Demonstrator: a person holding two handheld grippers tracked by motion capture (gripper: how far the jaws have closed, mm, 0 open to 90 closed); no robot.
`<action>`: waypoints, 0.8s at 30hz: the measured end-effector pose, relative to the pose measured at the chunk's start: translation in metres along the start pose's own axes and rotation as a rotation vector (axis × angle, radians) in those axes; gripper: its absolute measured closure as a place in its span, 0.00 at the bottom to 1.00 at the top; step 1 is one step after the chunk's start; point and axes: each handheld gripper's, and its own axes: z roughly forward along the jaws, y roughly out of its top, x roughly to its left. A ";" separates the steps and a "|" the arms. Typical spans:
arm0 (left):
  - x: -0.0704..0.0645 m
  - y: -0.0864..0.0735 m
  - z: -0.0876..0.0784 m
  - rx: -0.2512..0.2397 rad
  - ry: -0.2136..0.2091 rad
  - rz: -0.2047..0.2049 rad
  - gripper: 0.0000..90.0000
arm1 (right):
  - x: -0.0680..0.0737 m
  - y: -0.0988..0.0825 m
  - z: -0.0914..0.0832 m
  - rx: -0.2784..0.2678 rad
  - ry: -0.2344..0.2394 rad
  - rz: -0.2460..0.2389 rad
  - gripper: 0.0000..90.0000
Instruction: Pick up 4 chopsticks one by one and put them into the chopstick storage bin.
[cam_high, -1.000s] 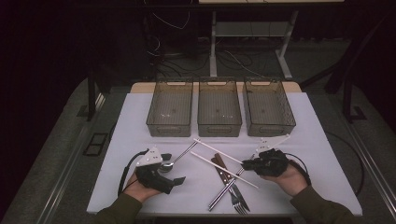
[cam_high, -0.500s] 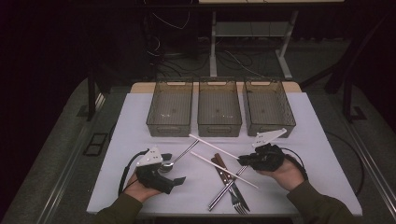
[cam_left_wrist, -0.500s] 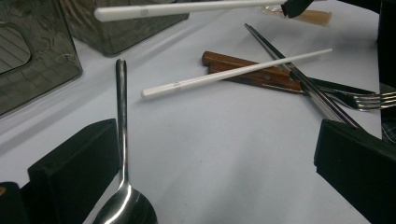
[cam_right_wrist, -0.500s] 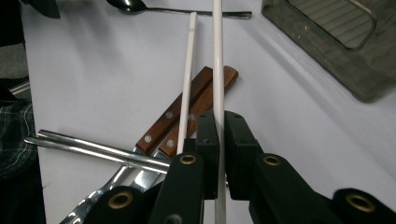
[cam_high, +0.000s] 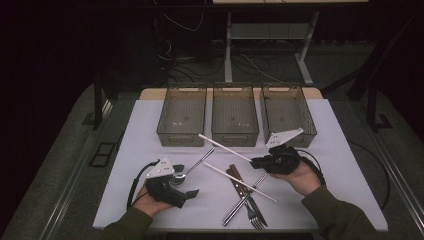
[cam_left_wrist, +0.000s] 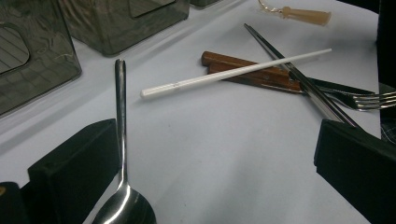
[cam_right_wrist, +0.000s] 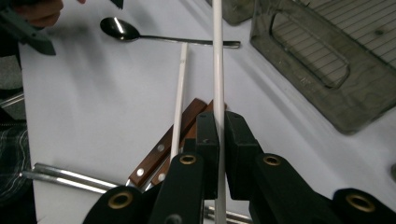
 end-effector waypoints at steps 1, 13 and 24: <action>0.000 0.000 0.000 0.000 0.000 -0.001 0.00 | -0.001 0.002 0.001 -0.001 -0.004 0.000 0.95; -0.001 0.000 0.000 0.000 -0.003 -0.002 0.00 | -0.010 0.033 0.011 -0.017 -0.036 0.033 0.95; -0.001 0.000 0.000 -0.003 -0.007 -0.001 0.00 | -0.022 0.055 0.020 -0.024 -0.040 0.076 0.95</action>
